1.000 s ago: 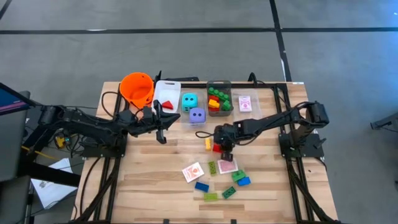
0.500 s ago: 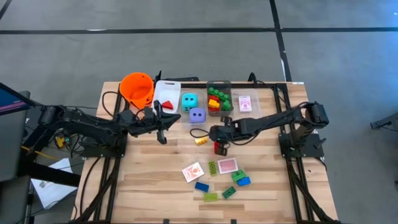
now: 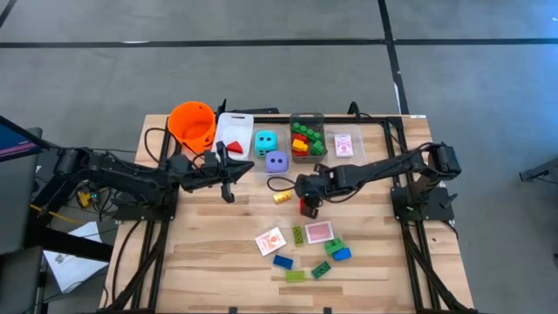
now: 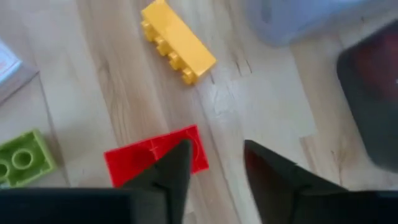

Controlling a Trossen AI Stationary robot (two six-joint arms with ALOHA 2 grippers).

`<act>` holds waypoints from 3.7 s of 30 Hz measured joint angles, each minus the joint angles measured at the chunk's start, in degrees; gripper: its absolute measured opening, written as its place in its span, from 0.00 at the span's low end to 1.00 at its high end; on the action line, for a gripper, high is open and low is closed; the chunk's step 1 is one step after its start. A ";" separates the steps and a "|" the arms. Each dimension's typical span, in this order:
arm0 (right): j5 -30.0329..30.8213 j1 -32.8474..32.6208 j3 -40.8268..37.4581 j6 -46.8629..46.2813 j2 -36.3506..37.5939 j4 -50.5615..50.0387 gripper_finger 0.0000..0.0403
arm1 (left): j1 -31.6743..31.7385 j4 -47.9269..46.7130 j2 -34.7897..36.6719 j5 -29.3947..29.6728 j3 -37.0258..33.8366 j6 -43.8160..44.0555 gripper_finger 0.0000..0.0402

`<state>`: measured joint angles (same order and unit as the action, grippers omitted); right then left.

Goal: Pick & Place Toys
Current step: Put the large red game piece into the black bin

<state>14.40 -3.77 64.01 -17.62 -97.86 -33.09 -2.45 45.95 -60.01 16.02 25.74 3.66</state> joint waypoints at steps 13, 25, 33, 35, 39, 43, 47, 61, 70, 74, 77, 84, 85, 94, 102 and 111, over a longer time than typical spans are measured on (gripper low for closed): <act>-2.51 2.32 0.02 -23.27 0.02 -0.16 0.86 | 0.01 3.37 0.00 0.01 0.00 -10.70 0.00; -1.93 1.09 0.02 -42.56 -0.13 -3.92 0.94 | 0.01 12.09 0.02 0.01 0.00 -18.47 0.00; -2.16 -1.81 -0.04 -49.60 -4.67 -4.09 0.94 | 0.97 14.02 0.14 0.01 0.00 -18.45 0.00; -2.79 -2.22 0.13 -50.07 -6.01 -1.47 0.94 | 1.77 13.88 0.53 0.00 0.03 -18.45 0.00; -4.22 -2.07 0.94 -50.11 -8.67 -0.39 0.93 | 2.80 14.09 0.95 0.06 0.02 -18.42 0.00; -5.52 -1.73 1.84 -48.64 -9.45 -0.69 0.93 | 2.92 13.99 1.09 0.07 0.02 -18.32 0.00; -5.49 -1.68 1.81 -47.10 -8.64 -2.48 0.93 | 2.90 14.06 1.14 0.08 0.02 -18.27 0.00; -6.64 -3.66 3.28 -47.53 -9.00 -6.86 0.93 | 2.90 13.59 1.14 0.12 0.02 -18.21 0.00; -10.22 -3.04 3.56 -47.33 -11.78 -5.26 0.90 | 2.90 13.44 1.11 0.17 0.02 -18.21 0.00; -10.29 -2.87 3.52 -47.09 -11.80 -5.73 0.79 | 2.90 13.46 1.11 0.18 0.00 -18.21 0.00; -9.76 -2.85 3.98 -46.81 -12.00 -6.97 0.67 | 2.90 13.45 1.11 0.19 0.00 -18.21 0.00; -6.89 -2.85 7.24 -41.49 -12.24 -7.26 0.35 | 2.88 13.45 1.11 0.19 0.00 -18.22 0.00; -6.90 -2.80 8.32 -39.57 -12.24 -7.97 0.31 | 2.89 13.47 1.11 0.19 0.00 -18.21 0.00; 4.04 -1.65 24.66 -28.64 -9.80 -27.27 0.08 | 2.88 13.31 1.10 0.19 -0.01 -18.21 0.00; 9.95 -2.34 32.13 -26.43 -7.32 -36.36 0.04 | 2.88 11.95 1.09 0.19 -0.02 -18.21 0.00; 9.16 -7.08 26.65 -30.06 -8.61 -32.56 0.28 | 2.88 11.50 1.09 0.21 -0.03 -18.21 0.00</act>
<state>23.55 -10.85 90.66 -47.68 -106.48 -65.65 0.43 57.45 -58.92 16.23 25.70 -14.55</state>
